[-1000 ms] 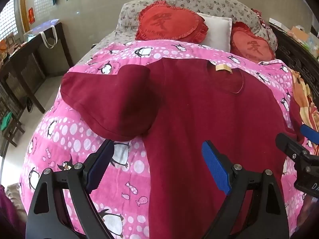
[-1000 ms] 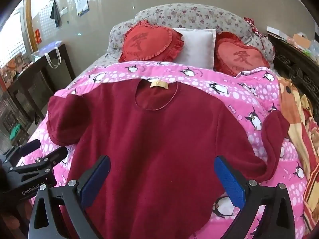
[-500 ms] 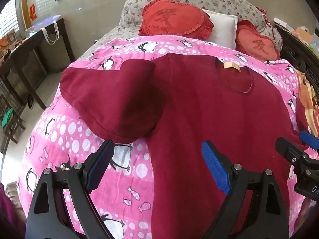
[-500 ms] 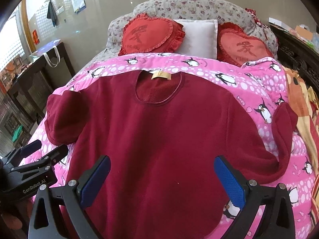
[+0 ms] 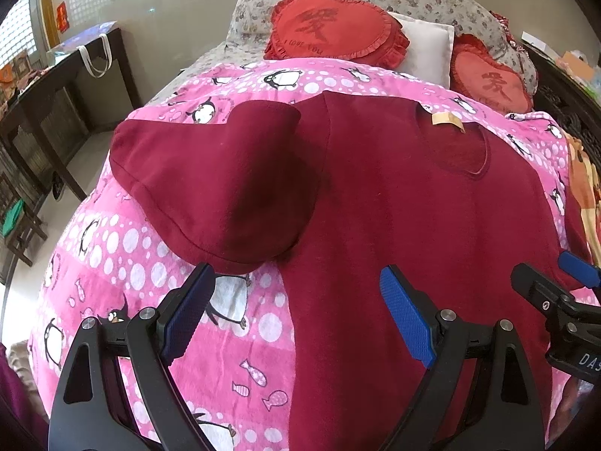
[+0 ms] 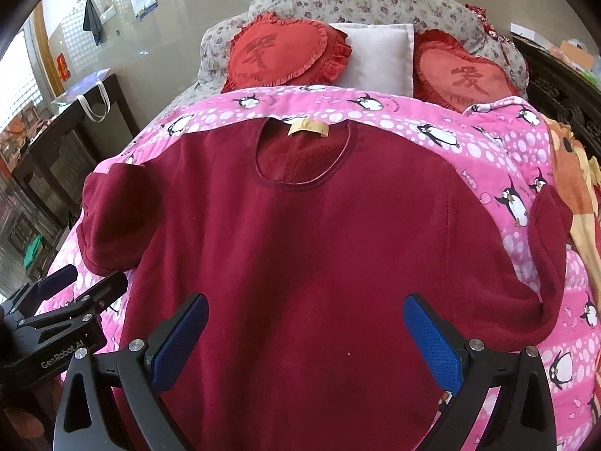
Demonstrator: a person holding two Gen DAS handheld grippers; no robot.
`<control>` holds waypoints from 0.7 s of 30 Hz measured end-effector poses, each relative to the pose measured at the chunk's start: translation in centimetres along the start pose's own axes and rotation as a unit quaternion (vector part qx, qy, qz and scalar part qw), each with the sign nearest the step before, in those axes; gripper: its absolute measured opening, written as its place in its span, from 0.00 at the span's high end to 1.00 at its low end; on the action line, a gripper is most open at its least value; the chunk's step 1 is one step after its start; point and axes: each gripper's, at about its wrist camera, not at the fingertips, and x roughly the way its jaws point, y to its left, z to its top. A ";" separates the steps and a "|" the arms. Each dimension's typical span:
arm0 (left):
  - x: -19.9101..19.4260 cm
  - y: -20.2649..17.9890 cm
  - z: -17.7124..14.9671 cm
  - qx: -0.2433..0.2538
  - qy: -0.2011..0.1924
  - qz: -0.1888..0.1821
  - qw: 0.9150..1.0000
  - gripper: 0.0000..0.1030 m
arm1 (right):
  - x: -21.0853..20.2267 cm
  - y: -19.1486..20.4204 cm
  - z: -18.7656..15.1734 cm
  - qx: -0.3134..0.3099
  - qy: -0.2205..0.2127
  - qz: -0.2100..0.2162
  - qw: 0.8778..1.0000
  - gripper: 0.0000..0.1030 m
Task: Fold small clothes
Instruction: 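Position both grippers over the dark red sweatshirt body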
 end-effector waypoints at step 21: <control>0.1 1.3 0.5 -0.013 0.001 0.000 1.000 0.13 | 1.5 0.3 0.2 0.007 0.020 0.008 1.000 0.00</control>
